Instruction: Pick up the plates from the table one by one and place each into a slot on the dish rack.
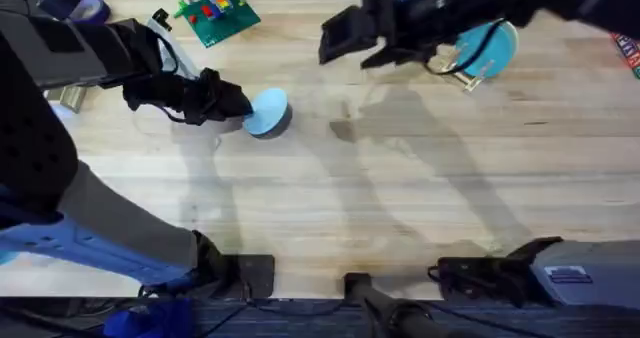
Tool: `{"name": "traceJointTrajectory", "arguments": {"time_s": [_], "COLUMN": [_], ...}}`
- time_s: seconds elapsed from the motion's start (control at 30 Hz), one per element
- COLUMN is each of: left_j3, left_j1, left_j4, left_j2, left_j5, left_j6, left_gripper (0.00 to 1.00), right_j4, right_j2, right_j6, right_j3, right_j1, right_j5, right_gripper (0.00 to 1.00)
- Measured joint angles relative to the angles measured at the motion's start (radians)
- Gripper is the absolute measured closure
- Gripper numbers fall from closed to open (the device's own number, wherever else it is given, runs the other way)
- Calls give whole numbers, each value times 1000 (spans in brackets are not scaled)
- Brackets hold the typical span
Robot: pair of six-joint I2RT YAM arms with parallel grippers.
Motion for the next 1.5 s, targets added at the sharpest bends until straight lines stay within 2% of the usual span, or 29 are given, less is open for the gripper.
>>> {"name": "traceJointTrajectory", "arguments": {"time_s": [0.23, 0.5, 0.7, 1.5], "left_j3": [0, 0, 0, 0], "left_j1": [0, 0, 0, 0], "left_j4": [0, 0, 0, 0], "left_j2": [0, 0, 0, 0], "left_j5": [0, -1, -1, -1], "left_j6": [0, 0, 0, 0], "left_gripper": [962, 962, 962, 962], "right_j4": [32, 189, 248, 476], "right_j2": [123, 238, 288, 435], "right_j6": [113, 253, 341, 465], "right_j3": [0, 0, 0, 0], "right_j1": [46, 77, 94, 219], "right_j5": [0, -49, -68, -74], "right_gripper": [87, 85, 87, 94]}}
